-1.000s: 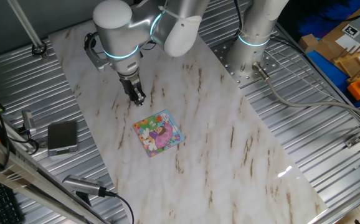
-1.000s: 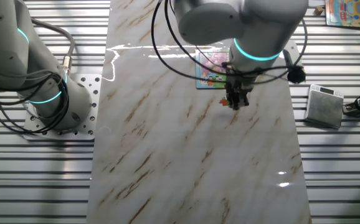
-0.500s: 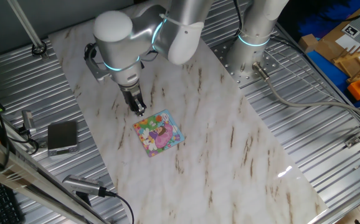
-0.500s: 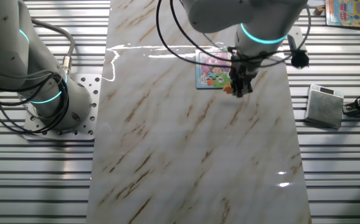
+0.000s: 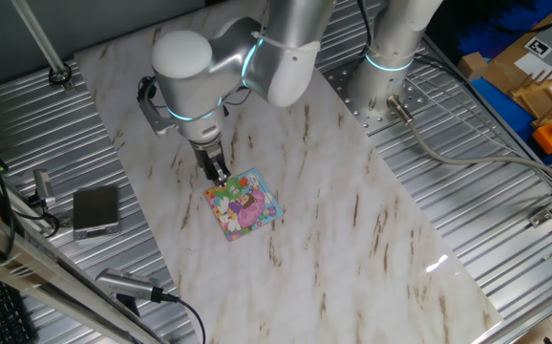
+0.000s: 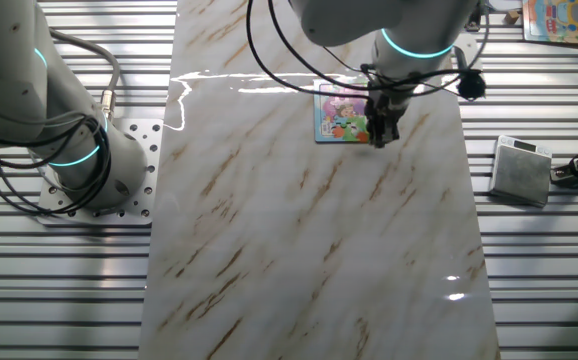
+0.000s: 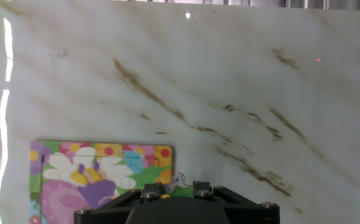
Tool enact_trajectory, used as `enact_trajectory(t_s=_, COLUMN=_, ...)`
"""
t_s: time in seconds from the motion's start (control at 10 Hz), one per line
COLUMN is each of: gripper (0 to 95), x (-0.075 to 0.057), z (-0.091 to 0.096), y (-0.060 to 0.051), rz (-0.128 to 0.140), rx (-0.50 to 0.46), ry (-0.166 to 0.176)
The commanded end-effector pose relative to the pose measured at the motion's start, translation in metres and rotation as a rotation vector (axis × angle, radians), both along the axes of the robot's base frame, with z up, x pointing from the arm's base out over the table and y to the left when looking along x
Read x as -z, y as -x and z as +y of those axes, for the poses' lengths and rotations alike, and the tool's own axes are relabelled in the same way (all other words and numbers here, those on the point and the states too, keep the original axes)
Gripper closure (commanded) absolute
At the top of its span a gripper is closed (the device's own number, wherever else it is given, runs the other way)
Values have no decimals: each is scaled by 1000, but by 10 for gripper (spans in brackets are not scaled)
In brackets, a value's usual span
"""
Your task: Assemble one piece of a puzzle
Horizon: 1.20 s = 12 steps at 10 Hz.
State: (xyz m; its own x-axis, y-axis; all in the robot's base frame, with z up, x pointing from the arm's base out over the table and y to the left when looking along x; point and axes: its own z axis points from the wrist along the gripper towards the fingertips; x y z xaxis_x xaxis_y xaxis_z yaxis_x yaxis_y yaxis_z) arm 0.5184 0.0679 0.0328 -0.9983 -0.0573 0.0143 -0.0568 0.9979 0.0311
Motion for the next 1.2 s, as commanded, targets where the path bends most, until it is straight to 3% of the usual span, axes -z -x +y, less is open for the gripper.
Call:
enact_trajectory(t_s=0.1, gripper=950, x=0, z=3, y=5, rz=3, rx=2, ry=-2)
enact_trajectory(t_s=0.7, gripper=950, x=3, z=7, y=8, rz=4, rx=-7, ry=6)
enact_trajectory(t_s=0.9, gripper=950, x=3, z=7, y=8, rz=8, rx=-49, ry=3)
enact_trajectory(t_s=1.2, gripper=950, x=3, z=7, y=8, rz=-1, rx=-68, ry=-2)
